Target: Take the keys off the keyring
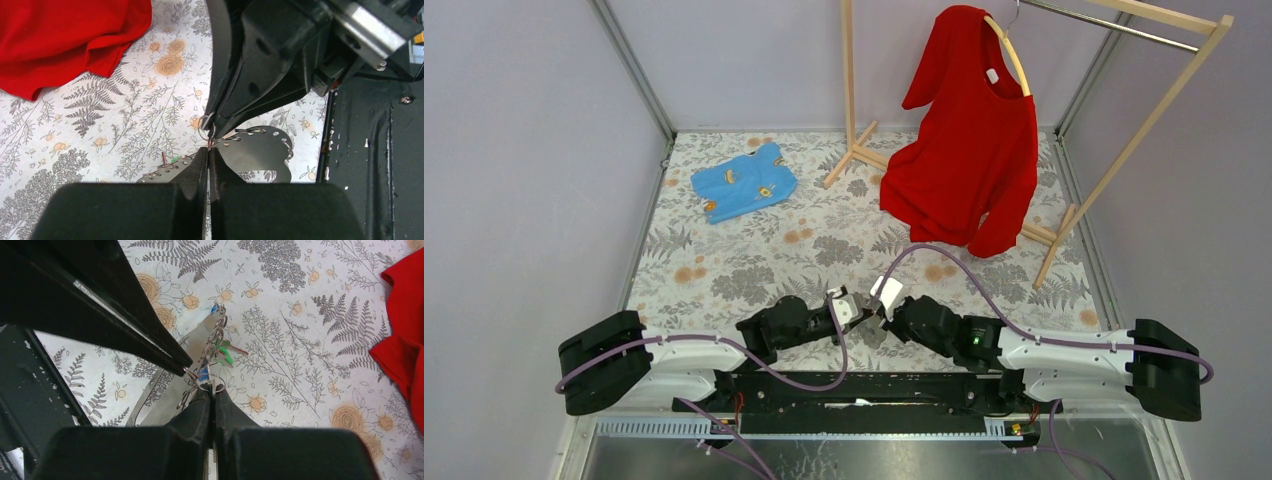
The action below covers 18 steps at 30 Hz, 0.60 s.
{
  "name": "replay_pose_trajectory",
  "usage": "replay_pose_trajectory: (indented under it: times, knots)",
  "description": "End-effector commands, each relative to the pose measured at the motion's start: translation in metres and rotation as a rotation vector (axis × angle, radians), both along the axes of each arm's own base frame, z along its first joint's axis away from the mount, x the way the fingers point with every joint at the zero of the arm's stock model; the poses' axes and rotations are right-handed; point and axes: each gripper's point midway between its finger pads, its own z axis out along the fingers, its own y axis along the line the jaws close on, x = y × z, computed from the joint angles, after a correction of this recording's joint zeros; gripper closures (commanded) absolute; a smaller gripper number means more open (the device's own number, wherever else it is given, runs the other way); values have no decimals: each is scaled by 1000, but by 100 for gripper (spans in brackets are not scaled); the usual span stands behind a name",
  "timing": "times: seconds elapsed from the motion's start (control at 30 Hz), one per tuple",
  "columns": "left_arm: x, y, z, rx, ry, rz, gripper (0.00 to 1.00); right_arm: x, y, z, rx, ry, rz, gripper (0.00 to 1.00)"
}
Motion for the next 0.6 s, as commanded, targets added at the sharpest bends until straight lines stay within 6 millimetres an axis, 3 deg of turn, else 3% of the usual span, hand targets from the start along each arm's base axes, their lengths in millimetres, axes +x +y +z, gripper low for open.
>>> replay_pose_trajectory:
  times: [0.0, 0.33, 0.47, 0.57]
  knots:
    - [7, 5, 25, -151, 12, 76, 100, 0, 4, 15, 97, -2, -34, 100]
    - [7, 14, 31, -229, 12, 106, 100, -2, 1, 1, 83, 27, -51, 100]
    - [11, 16, 27, -206, 15, 131, 100, 5, -6, 4, 106, 45, -145, 100]
    - [13, 19, 28, -215, 22, 154, 100, 19, -23, 6, 99, 31, -294, 100]
